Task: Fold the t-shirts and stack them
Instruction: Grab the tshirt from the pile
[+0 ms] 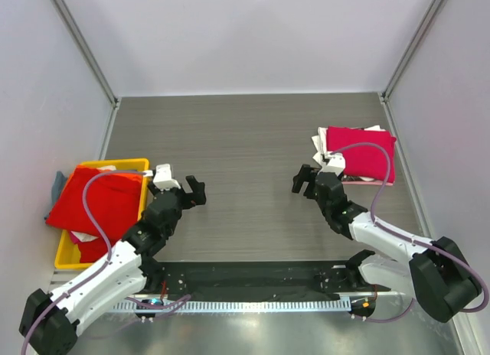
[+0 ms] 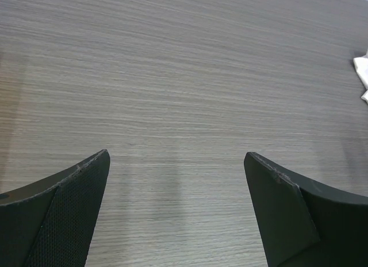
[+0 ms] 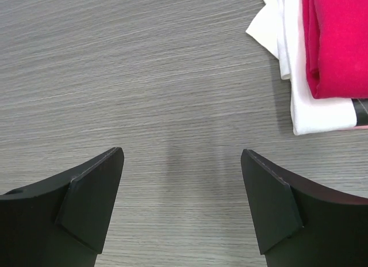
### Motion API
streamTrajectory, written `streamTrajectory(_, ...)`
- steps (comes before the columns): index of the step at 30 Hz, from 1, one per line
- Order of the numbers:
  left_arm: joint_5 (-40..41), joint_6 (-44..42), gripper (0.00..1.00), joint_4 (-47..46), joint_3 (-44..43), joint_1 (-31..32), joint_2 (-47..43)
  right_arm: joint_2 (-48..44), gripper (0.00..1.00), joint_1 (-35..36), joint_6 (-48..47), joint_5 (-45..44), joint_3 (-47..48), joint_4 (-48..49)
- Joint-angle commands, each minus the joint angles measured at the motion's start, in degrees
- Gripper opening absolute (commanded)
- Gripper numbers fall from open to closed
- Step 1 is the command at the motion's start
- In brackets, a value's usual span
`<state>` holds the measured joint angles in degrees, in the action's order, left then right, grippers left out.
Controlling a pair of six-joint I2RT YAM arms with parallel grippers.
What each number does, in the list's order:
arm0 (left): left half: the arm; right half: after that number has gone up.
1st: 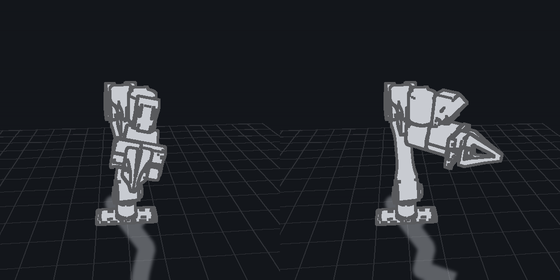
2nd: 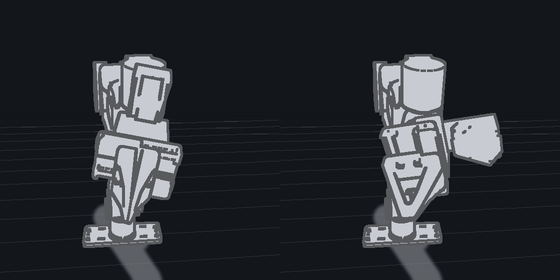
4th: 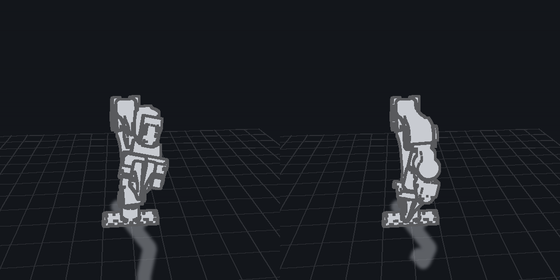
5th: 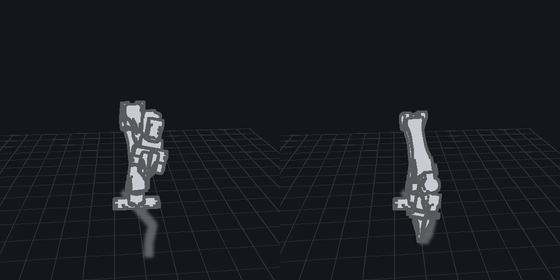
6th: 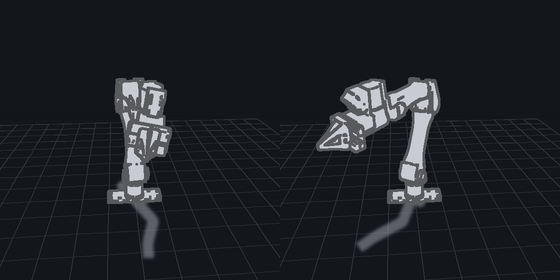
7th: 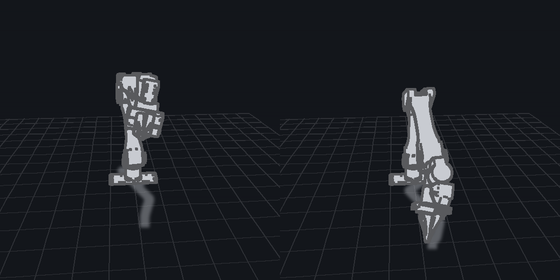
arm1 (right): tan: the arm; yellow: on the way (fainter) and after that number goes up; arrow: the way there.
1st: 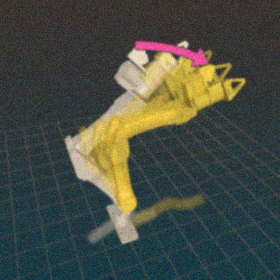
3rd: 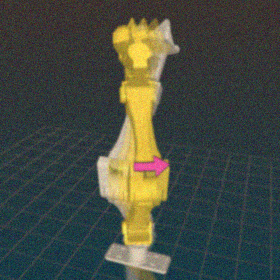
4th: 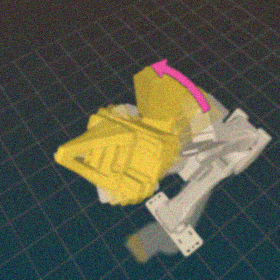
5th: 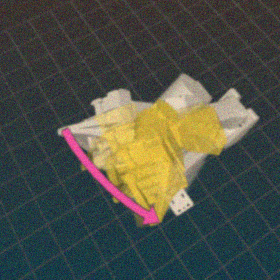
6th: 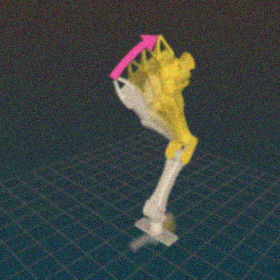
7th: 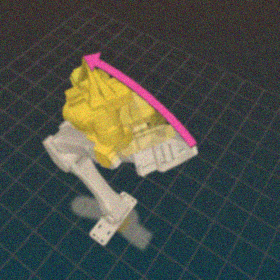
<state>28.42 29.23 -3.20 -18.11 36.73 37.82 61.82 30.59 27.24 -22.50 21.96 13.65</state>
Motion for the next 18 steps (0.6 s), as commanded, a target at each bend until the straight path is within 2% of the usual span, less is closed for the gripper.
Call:
streamTrajectory(1, 0.14, -1.20, 1.00, -1.90, -1.58, 0.10, 1.81, -1.71, 0.91, 0.09, 1.58, -0.52, 0.29, 3.30)
streamTrajectory(2, 1.62, -0.94, 1.00, -1.72, -1.67, 0.10, 2.34, -1.36, 0.92, 0.09, 2.45, -1.92, -0.33, 4.10)
streamTrajectory(3, 2.68, -0.67, 1.00, -1.46, -1.93, 0.10, 2.78, -1.27, 1.00, 0.00, 6.12, -2.63, 0.19, 3.41)
streamTrajectory(7, 7.08, 3.80, 1.00, 1.52, -4.39, 0.10, 4.62, 0.31, 1.00, 0.00, 5.89, -2.72, 6.16, -7.03)
streamTrajectory(10, 13.56, 10.55, 1.00, 7.66, -5.53, 0.01, 4.63, 1.63, 0.94, 0.08, 4.93, -5.09, 5.38, -5.92)
streamTrajectory(11, 15.41, 17.19, 1.00, 14.30, -6.67, -0.17, 3.84, 1.63, 0.90, 0.00, 4.92, -5.88, 5.29, -6.00)
streamTrajectory(12, 16.65, 19.35, 0.92, 16.80, -7.37, -0.43, 3.49, 1.11, 0.84, 0.00, 5.10, -6.50, 5.29, -6.26)
streamTrajectory(13, 19.27, 22.59, 0.86, 20.65, -8.77, -1.65, 3.49, 0.67, 0.82, 0.00, 5.10, -6.76, 5.12, -6.61)
streamTrajectory(14, 20.26, 31.76, 0.84, 32.53, -13.14, -2.79, 4.01, -0.03, 0.81, 0.00, 5.53, -6.94, 4.94, -6.79)
streamTrajectory(16, 19.40, 35.26, 0.82, 45.40, -17.64, -7.62, 6.64, -1.88, 0.80, -0.09, 5.71, -7.47, 3.54, -6.10)
streamTrajectory(18, 17.20, 35.28, 0.83, 50.38, -23.53, -11.66, 10.66, -2.67, 0.80, 0.00, 5.89, -7.64, 2.05, -5.04)
